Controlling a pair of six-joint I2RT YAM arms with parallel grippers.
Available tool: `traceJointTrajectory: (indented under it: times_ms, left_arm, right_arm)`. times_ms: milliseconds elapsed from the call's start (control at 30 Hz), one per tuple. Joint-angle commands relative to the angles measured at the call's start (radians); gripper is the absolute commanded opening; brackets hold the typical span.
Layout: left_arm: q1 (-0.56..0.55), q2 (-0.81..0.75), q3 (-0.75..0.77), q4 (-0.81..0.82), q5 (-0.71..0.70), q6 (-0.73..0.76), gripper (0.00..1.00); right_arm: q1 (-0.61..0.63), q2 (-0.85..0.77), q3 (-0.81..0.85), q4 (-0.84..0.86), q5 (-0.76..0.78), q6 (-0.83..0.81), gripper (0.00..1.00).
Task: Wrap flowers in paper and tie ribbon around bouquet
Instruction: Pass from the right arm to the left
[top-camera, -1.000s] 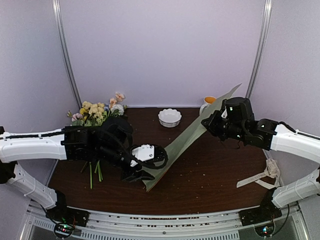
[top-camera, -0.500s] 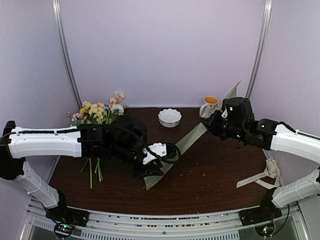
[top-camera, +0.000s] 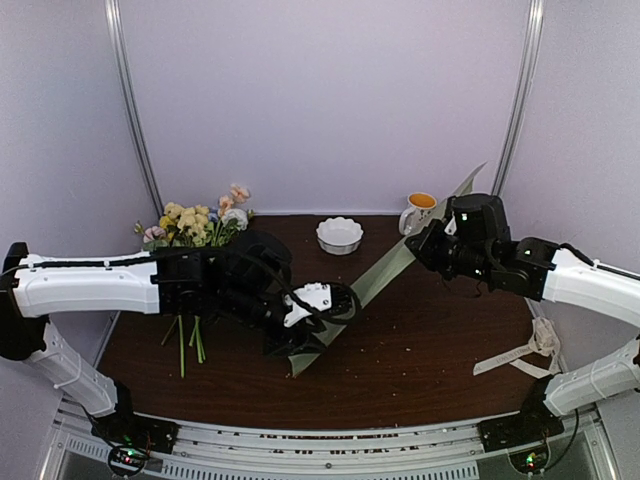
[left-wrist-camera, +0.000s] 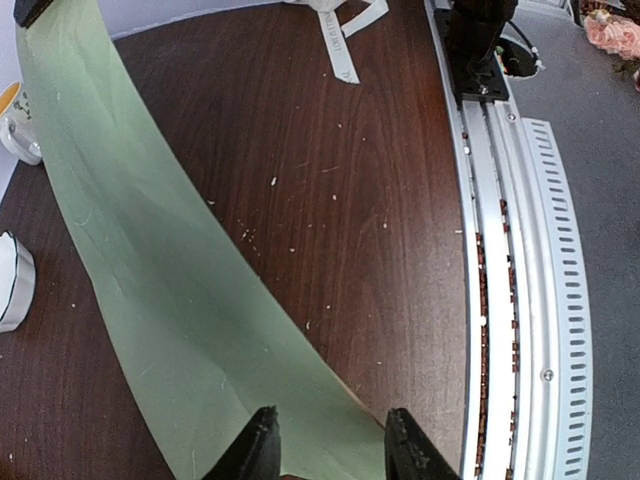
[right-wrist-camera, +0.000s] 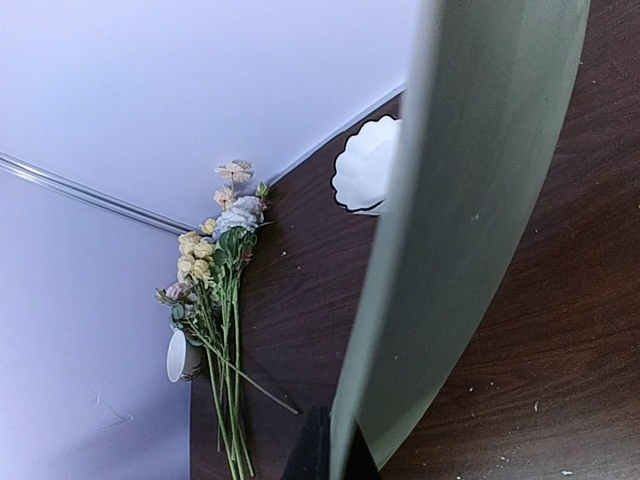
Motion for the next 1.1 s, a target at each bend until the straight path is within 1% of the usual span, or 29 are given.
traceJointTrajectory:
  times_ms: [0, 167, 200, 267, 300, 467, 567, 700, 867, 1067]
  left_arm:
    - [-0.004, -0.045, 0.031, 0.049, 0.067, -0.018, 0.41]
    - [-0.004, -0.026, 0.022, 0.020, 0.061, -0.013, 0.45]
    - [-0.005, -0.021, 0.021, 0.011, 0.048, -0.012, 0.44]
    - [-0.004, -0.013, 0.022, 0.005, 0.032, -0.008, 0.39]
    - [-0.004, -0.008, 0.023, 0.009, 0.036, -0.005, 0.39]
    - [-0.004, 0.039, 0.043, 0.007, 0.082, -0.001, 0.40]
    - [-0.004, 0.054, 0.044, 0.000, 0.068, 0.002, 0.39]
    - [-0.001, 0.037, 0.031, 0.006, 0.031, 0.002, 0.35]
    - [0.029, 0.016, 0.014, 0.018, 0.030, 0.000, 0.34]
    - [0.057, 0.026, 0.011, 0.009, 0.025, 0.014, 0.34]
  right_arm:
    - [0.009, -0.013, 0.006, 0.010, 0.035, -0.011, 0.00]
    - [0.009, -0.016, 0.007, 0.009, 0.036, -0.015, 0.00]
    - [0.009, -0.015, 0.007, 0.008, 0.037, -0.015, 0.00]
    - [0.009, -0.017, 0.006, 0.007, 0.037, -0.017, 0.00]
    - [0.010, -0.017, 0.006, 0.009, 0.038, -0.016, 0.00]
    - [0.009, -0.016, 0.003, 0.008, 0.041, -0.020, 0.00]
    - [0.009, -0.019, 0.001, 0.009, 0.043, -0.020, 0.00]
    - [0.009, -0.023, 0.001, 0.006, 0.046, -0.022, 0.00]
    - [0.010, -0.021, 0.000, -0.001, 0.043, -0.029, 0.00]
    - [0.008, -0.024, -0.003, -0.001, 0.043, -0.032, 0.00]
